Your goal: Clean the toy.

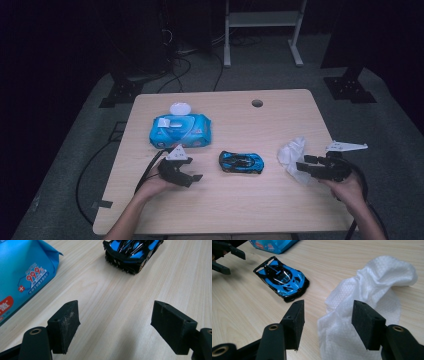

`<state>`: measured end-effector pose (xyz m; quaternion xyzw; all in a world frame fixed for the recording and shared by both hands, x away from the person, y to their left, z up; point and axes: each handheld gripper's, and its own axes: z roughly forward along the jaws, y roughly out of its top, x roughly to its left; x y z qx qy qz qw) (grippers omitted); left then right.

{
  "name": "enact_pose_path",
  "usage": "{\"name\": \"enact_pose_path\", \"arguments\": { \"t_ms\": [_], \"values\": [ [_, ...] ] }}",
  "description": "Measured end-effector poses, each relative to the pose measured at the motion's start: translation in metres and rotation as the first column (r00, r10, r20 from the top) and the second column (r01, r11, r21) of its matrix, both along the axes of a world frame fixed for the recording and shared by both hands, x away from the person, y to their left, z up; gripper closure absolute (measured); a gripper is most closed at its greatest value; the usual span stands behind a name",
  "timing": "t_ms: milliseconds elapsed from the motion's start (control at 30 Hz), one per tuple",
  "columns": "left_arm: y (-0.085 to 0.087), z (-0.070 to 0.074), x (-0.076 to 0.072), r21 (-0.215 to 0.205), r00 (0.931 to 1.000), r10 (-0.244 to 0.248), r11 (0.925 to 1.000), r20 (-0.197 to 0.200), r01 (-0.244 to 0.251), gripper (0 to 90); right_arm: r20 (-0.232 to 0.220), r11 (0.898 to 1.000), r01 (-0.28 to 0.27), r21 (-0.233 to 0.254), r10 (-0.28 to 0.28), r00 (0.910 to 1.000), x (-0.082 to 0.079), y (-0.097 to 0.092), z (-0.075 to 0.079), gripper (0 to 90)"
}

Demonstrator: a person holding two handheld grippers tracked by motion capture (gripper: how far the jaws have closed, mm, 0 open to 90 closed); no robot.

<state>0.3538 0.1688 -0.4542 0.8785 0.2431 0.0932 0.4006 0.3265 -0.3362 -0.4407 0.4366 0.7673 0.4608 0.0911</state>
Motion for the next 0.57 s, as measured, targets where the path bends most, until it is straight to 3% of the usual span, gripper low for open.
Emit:
{"name": "enact_pose_path", "arguments": {
  "t_ms": [267, 567],
  "values": [
    [0.006, -0.001, -0.008, -0.009, 1.0000, 0.002, 1.0000, -0.007, -0.002, 21.2, 0.002, 1.000, -0.026, 0.007, 0.026, 0.9996, -0.009, 0.006, 0.000, 42.4],
    [0.002, -0.001, -0.020, -0.084, 0.9998, 0.007, 0.9964, -0.019, -0.008, 17.8, 0.010, 0.999, -0.050, 0.019, 0.050, 0.9987, -0.022, 0.014, -0.007, 42.1]
  ]
}}
